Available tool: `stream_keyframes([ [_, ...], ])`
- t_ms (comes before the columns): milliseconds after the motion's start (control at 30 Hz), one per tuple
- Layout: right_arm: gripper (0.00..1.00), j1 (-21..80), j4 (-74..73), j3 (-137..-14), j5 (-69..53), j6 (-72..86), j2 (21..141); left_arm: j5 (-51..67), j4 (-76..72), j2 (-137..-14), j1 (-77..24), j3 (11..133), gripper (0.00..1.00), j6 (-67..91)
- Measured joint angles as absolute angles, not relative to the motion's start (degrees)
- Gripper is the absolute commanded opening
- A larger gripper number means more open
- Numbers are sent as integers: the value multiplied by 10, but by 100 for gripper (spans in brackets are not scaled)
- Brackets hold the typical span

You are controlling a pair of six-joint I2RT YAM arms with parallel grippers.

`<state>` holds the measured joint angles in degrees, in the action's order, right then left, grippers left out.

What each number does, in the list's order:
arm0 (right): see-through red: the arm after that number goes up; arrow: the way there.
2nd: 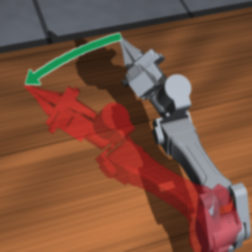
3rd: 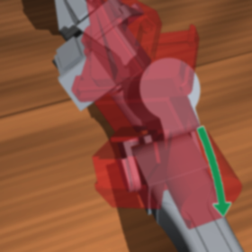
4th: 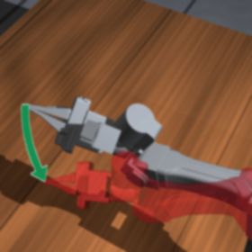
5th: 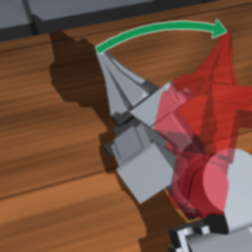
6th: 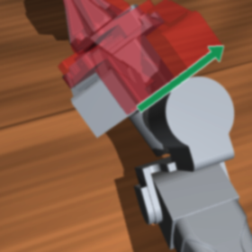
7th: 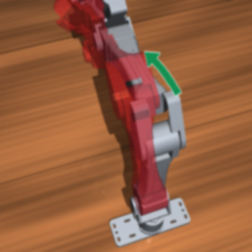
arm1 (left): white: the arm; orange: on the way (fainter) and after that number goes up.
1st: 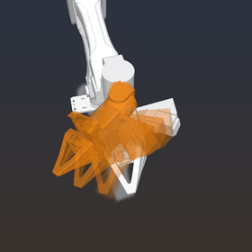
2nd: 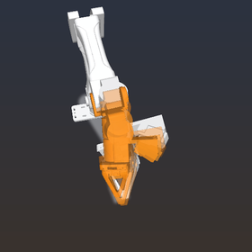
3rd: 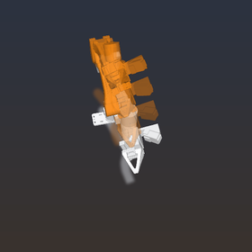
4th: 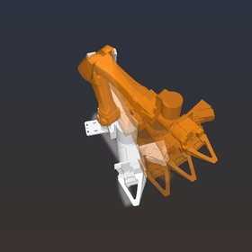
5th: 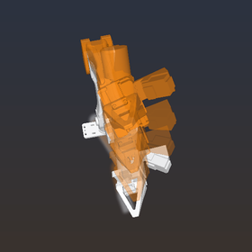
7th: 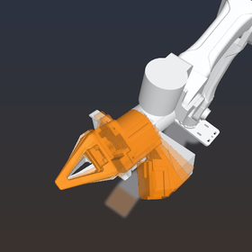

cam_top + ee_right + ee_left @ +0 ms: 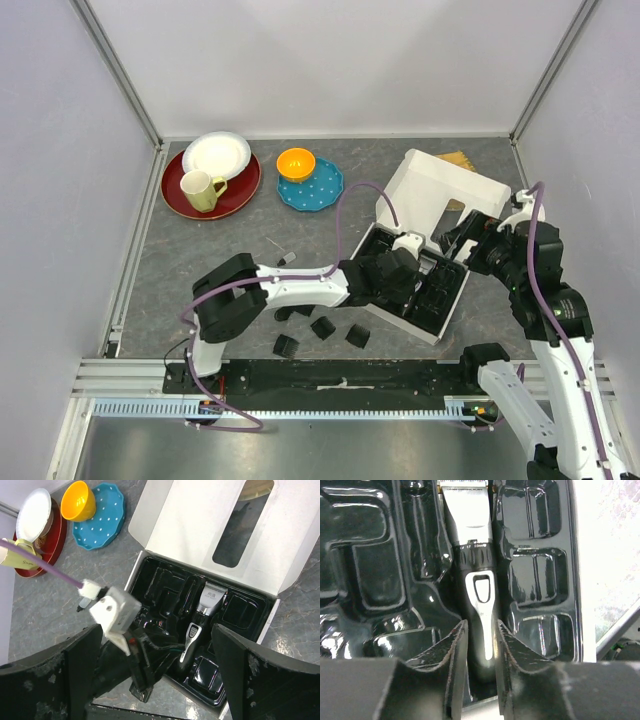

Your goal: Sort the hair-cutting tools

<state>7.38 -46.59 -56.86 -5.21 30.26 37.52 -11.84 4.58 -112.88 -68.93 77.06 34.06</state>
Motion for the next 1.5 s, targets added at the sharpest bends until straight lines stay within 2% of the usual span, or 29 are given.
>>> stream_keyframes([
  [33,98,74,-466,-569,-51,302,375,-120,49,-1119,-690,765,38,339],
  [67,98,74,-466,-569,-49,302,375,-125,55,-1107,-692,760,47,335],
  [133,98,74,-465,-569,-47,302,373,-139,72,-1070,-692,747,53,327],
  [167,98,74,-465,-569,-46,302,375,-146,77,-1053,-692,743,60,324],
  [333,98,74,-463,-568,-49,298,380,-210,110,-931,-689,699,79,319],
  [367,98,74,-463,-566,-52,297,380,-220,120,-909,-688,689,88,320],
  [400,98,74,-462,-563,-54,295,379,-233,137,-882,-684,677,92,322],
  [467,98,74,-457,-554,-59,290,374,-251,169,-842,-675,654,96,334],
  [767,98,74,-441,-503,-89,287,368,-251,349,-657,-524,475,97,449],
  [1000,98,74,-430,-485,-109,287,374,-233,418,-509,-433,368,94,524],
  [1133,98,74,-413,-480,-118,287,385,-218,424,-518,-394,347,91,533],
  [1500,98,74,-394,-464,-122,287,411,-168,363,-669,-325,349,89,478],
])
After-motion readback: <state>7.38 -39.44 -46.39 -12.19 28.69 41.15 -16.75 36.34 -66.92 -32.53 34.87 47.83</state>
